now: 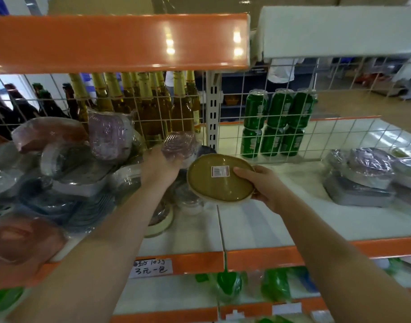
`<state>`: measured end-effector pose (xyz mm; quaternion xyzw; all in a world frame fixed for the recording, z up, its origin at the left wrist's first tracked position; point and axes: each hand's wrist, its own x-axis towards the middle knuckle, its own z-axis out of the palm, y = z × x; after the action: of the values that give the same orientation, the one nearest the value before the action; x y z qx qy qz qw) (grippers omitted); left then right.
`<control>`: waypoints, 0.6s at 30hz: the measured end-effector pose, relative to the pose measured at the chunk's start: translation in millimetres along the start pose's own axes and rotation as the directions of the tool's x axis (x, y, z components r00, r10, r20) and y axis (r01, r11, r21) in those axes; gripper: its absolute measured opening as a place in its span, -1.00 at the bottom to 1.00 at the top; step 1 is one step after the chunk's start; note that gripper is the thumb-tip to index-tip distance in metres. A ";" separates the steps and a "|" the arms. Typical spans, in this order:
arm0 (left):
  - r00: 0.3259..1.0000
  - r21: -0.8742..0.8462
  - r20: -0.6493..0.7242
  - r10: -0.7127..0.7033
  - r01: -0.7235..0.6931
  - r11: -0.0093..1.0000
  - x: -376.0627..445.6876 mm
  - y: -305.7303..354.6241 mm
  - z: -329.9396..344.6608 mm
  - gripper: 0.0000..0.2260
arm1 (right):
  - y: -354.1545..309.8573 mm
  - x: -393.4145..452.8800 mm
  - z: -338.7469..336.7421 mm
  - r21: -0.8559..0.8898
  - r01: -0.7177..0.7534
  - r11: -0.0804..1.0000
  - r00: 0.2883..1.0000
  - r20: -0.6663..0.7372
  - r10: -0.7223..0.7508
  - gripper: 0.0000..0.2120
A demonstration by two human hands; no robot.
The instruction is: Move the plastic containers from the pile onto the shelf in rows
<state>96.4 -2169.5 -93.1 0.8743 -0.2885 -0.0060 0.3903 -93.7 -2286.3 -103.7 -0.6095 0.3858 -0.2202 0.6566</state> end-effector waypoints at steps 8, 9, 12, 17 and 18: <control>0.982 -0.066 0.159 -0.103 0.115 0.991 32.5 8.1 14.9 -0.32 | 6.6 -7.3 -11.7 0.017 0.004 1.000 0.992 -0.126 -0.002 -0.63; 0.981 -0.043 0.166 -0.103 0.112 0.993 36.4 7.4 17.6 -0.27 | 7.9 -9.0 -10.3 0.016 0.004 1.000 0.991 -0.136 -0.001 -0.62; 0.977 -0.025 0.184 -0.106 0.112 0.993 42.0 7.7 22.8 -0.21 | 11.1 -13.1 -8.0 0.030 0.011 1.000 0.984 -0.178 -0.006 -0.61; 0.987 -0.119 0.155 -0.035 0.054 0.991 41.5 4.7 24.4 -0.37 | 16.5 -21.2 -11.0 0.063 0.029 0.998 0.969 -0.247 -0.012 -0.65; 0.991 -0.144 0.129 -0.023 0.041 0.989 40.2 3.1 24.2 -0.34 | 18.6 -22.3 -12.3 0.062 0.032 0.998 0.964 -0.267 -0.015 -0.66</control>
<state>122.6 -2208.1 -99.2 0.8456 -0.2973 -0.0889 0.4344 -120.1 -2274.2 -115.9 -0.5570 0.4557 -0.3204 0.6160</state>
